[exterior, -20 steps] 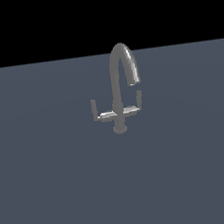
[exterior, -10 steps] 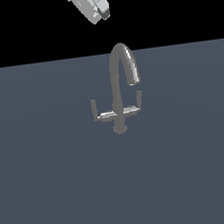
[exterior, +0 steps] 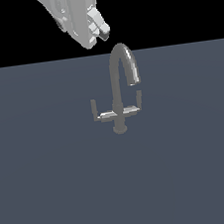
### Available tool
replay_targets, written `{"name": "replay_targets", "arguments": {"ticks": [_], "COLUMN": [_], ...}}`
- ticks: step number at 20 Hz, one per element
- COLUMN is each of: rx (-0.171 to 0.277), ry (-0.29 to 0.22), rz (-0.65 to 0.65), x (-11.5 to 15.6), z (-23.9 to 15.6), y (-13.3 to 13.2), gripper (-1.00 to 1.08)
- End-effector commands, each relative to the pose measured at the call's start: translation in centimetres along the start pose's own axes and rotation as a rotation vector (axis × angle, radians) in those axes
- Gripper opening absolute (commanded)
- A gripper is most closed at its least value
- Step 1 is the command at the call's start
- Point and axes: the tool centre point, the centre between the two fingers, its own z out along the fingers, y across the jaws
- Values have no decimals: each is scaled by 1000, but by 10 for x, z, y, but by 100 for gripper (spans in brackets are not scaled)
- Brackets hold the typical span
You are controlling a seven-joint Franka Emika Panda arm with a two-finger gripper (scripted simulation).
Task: Turn on the faucet by rotating a designated handle.
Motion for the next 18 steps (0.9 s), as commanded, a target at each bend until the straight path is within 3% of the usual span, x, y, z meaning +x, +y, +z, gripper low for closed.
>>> {"name": "replay_targets", "arguments": {"ticks": [1,18], "rx": [18,190], "ry": [-37,-270], "rz": [-78,-591], "x": [3,26], "z": [3,23], "y": [10,75], "gripper": [-100,-100]}}
